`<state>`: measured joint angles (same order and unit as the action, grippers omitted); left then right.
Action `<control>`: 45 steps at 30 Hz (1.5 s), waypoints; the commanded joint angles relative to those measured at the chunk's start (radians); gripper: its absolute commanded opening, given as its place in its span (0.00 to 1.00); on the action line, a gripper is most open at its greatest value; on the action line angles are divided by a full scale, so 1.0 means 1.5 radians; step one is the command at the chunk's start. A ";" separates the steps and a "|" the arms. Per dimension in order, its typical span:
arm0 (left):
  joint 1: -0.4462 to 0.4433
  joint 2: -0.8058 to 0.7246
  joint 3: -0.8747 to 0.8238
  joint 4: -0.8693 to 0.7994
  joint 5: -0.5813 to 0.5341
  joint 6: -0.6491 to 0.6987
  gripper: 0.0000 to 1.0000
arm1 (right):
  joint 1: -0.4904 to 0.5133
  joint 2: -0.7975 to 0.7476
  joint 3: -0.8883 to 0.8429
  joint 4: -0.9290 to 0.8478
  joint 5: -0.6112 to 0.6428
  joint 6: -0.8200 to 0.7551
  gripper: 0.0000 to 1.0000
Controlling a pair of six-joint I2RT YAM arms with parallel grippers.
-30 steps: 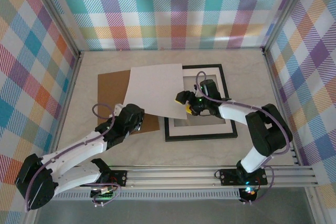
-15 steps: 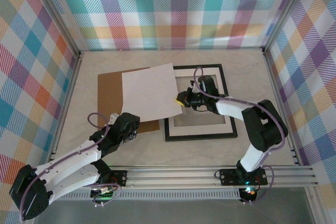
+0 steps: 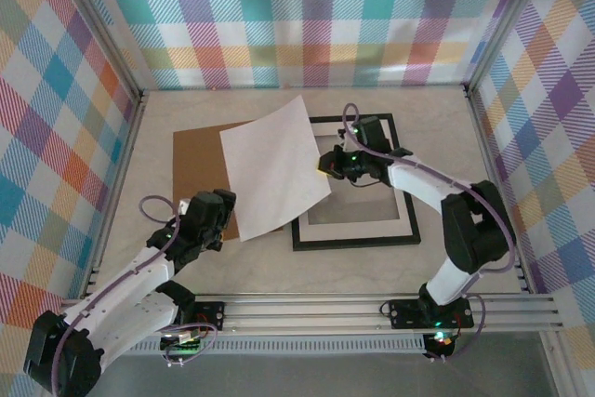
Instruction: Put the photo into the frame
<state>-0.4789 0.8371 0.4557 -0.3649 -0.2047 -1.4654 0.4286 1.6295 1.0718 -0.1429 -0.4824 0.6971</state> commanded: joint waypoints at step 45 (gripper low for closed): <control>0.134 0.197 0.116 0.064 0.181 0.302 1.00 | -0.152 -0.180 -0.048 -0.329 0.325 -0.295 0.00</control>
<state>-0.2890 1.1564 0.6273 -0.2375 0.0849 -1.0302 0.2077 1.3495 0.9657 -0.6170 -0.0029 0.2562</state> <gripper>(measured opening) 0.997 0.063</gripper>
